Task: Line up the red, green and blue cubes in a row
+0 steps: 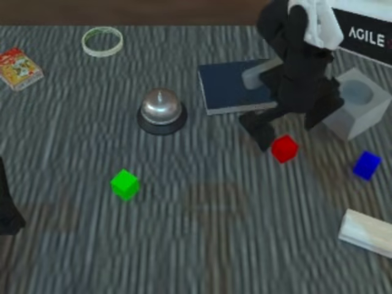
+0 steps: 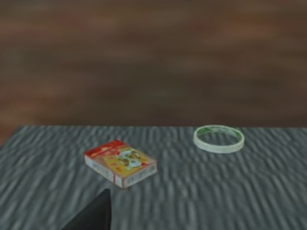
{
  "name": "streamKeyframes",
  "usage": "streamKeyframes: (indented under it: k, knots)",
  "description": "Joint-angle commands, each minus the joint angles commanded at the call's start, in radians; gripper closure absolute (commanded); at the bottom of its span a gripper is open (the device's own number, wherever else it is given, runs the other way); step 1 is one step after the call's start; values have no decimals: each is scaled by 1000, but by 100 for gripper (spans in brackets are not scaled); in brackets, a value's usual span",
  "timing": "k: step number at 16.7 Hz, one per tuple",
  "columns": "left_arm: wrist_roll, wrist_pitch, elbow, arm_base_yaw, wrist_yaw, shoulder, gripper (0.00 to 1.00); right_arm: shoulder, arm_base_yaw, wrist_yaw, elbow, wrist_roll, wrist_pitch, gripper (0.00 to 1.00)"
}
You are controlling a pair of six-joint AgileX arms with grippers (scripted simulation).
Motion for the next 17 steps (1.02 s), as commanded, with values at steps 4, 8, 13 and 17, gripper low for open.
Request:
streamKeyframes:
  k: [4,8,13,17]
  knots:
    - [0,0,0,0,0,0,0,48,2,1,-102,3,156,0]
    - [0,0,0,0,0,0,0,58,3,1,-123,3,182,0]
    - [0,0,0,0,0,0,0,58,3,1,-123,3,182,30]
    - [0,0,0,0,0,0,0,58,3,1,-123,3,182,60]
